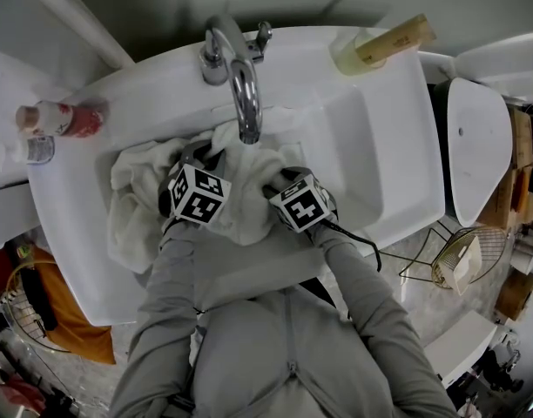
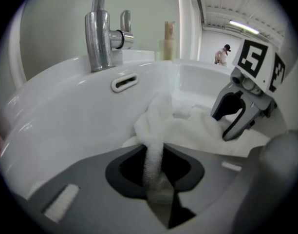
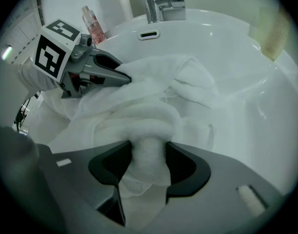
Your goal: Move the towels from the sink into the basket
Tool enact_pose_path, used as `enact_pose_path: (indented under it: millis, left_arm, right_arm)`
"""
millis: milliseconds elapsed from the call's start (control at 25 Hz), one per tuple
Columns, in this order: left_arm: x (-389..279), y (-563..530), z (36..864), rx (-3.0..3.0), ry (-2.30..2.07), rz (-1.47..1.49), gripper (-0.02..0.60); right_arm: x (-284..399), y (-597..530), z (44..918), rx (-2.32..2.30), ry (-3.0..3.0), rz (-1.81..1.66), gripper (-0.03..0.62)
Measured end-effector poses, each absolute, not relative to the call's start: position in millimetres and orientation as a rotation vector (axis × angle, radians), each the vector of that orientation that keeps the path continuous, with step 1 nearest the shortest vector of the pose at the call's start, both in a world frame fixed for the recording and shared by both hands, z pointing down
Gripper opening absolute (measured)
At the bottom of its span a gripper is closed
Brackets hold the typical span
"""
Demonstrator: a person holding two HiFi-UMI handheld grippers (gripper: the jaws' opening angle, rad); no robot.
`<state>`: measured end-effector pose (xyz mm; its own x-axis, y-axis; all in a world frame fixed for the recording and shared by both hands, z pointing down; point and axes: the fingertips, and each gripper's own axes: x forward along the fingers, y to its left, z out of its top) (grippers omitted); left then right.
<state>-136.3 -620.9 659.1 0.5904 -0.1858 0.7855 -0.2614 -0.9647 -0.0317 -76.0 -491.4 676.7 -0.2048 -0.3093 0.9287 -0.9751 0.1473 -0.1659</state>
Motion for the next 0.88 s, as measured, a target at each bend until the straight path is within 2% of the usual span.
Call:
enact_pose_path:
  millis: [240, 560, 880]
  left_arm:
    - [-139.7, -617.5, 644.5, 2.697, -0.378, 1.309, 0.107]
    - [-148.5, -616.9, 597.2, 2.755, -0.426, 1.215, 0.101]
    - [-158.0, -607.1, 513.3, 2.870, -0.521, 1.004, 0.100]
  right_arm:
    - [-76.8, -489.4, 667.3, 1.250, -1.672, 1.111, 0.115]
    - [-66.1, -483.2, 613.0, 1.417, -1.770, 1.143, 0.100]
    - [-43.8, -471.2, 525.5, 1.695, -1.945, 1.062, 0.092]
